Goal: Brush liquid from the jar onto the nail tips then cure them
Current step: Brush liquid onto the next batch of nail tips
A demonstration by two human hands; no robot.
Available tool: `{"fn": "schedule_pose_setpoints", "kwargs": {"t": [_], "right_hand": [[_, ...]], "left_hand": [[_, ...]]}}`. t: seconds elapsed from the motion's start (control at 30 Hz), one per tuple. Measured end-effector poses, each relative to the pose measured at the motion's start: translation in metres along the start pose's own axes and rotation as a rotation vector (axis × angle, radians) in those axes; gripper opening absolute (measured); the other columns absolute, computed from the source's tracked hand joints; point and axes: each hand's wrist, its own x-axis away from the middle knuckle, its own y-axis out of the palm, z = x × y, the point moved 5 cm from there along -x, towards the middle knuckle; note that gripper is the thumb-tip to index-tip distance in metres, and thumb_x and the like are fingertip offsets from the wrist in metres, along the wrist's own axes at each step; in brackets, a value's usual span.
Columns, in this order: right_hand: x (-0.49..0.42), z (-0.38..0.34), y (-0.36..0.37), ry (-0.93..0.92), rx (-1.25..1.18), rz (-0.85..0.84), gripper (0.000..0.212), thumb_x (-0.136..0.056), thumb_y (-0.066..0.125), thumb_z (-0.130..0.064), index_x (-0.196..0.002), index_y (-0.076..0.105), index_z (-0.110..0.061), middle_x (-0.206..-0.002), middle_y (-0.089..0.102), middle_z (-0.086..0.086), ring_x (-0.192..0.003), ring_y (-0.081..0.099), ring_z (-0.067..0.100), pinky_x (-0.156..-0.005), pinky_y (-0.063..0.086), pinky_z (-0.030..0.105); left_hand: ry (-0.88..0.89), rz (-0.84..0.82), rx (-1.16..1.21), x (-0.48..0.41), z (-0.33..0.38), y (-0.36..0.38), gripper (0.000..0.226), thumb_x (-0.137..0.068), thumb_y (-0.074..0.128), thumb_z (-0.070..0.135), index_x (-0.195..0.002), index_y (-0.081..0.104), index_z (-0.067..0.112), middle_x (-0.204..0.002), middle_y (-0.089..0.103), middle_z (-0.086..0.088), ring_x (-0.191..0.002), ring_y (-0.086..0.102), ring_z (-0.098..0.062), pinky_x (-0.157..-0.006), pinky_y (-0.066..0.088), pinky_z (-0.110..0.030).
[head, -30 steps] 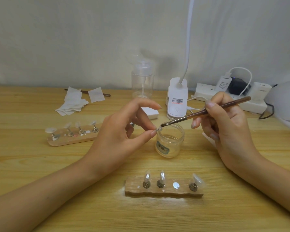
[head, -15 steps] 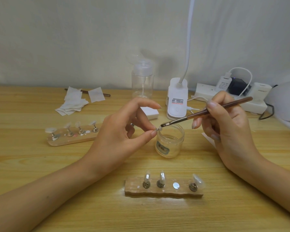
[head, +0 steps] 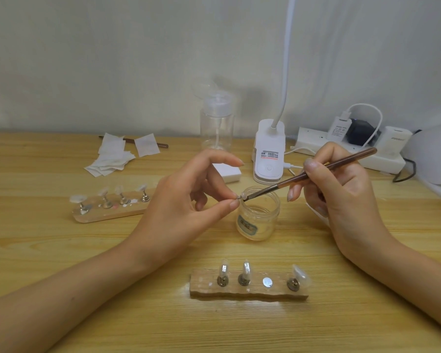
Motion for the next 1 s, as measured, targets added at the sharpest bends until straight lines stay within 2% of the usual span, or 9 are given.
{"fn": "schedule_pose_setpoints", "kwargs": {"t": [0.23, 0.4, 0.63, 0.77, 0.9, 1.0], "right_hand": [[-0.001, -0.003, -0.004, -0.054, -0.068, 0.034, 0.021, -0.097, 0.051, -0.018, -0.077, 0.044, -0.015, -0.061, 0.066, 0.007, -0.036, 0.032, 0.009, -0.038, 0.029, 0.014], [0.000, -0.001, 0.001, -0.036, -0.044, -0.011, 0.017, -0.092, 0.051, -0.022, -0.079, 0.045, -0.014, -0.061, 0.066, 0.010, -0.036, 0.037, 0.006, -0.038, 0.030, 0.014], [0.000, 0.002, -0.001, 0.016, -0.008, 0.001, 0.019, -0.089, 0.055, -0.027, -0.079, 0.046, -0.013, -0.061, 0.066, 0.012, -0.036, 0.035, 0.008, -0.038, 0.030, 0.014], [-0.001, 0.005, -0.004, 0.024, 0.000, 0.022, 0.020, -0.098, 0.051, -0.016, -0.078, 0.046, -0.013, -0.060, 0.065, 0.012, -0.036, 0.034, 0.009, -0.038, 0.030, 0.014], [-0.003, 0.007, -0.006, 0.043, -0.012, 0.049, 0.023, -0.101, 0.046, -0.009, -0.078, 0.045, -0.013, -0.058, 0.063, 0.011, -0.037, 0.034, 0.009, -0.038, 0.029, 0.014], [-0.004, 0.007, -0.005, 0.050, -0.026, 0.051, 0.024, -0.101, 0.046, -0.009, -0.077, 0.045, -0.013, -0.059, 0.063, 0.012, -0.037, 0.034, 0.010, -0.038, 0.028, 0.015]], "left_hand": [[-0.025, -0.005, 0.019, 0.000, 0.001, 0.001, 0.043, -0.082, 0.076, 0.018, -0.119, 0.060, 0.031, -0.079, 0.067, 0.009, -0.079, 0.070, -0.016, -0.058, 0.047, -0.043], [-0.026, -0.008, 0.012, 0.000, 0.002, 0.000, 0.044, -0.081, 0.076, 0.019, -0.120, 0.060, 0.031, -0.079, 0.067, 0.010, -0.079, 0.070, -0.015, -0.059, 0.047, -0.043], [-0.027, -0.012, 0.014, 0.000, 0.002, 0.000, 0.044, -0.081, 0.077, 0.019, -0.120, 0.060, 0.031, -0.079, 0.068, 0.010, -0.080, 0.070, -0.014, -0.059, 0.046, -0.042], [-0.023, -0.012, 0.007, 0.000, 0.000, 0.000, 0.045, -0.085, 0.077, 0.012, -0.122, 0.059, 0.029, -0.081, 0.068, 0.009, -0.083, 0.070, -0.013, -0.059, 0.047, -0.040], [-0.051, 0.029, 0.068, -0.001, -0.002, -0.003, 0.044, -0.087, 0.074, 0.001, -0.123, 0.058, 0.022, -0.085, 0.068, 0.005, -0.084, 0.070, -0.013, -0.069, 0.051, -0.042], [-0.051, 0.078, 0.152, -0.002, 0.004, -0.006, 0.043, -0.085, 0.074, 0.007, -0.123, 0.057, 0.019, -0.088, 0.069, -0.001, -0.088, 0.071, -0.020, -0.077, 0.054, -0.044]]}}
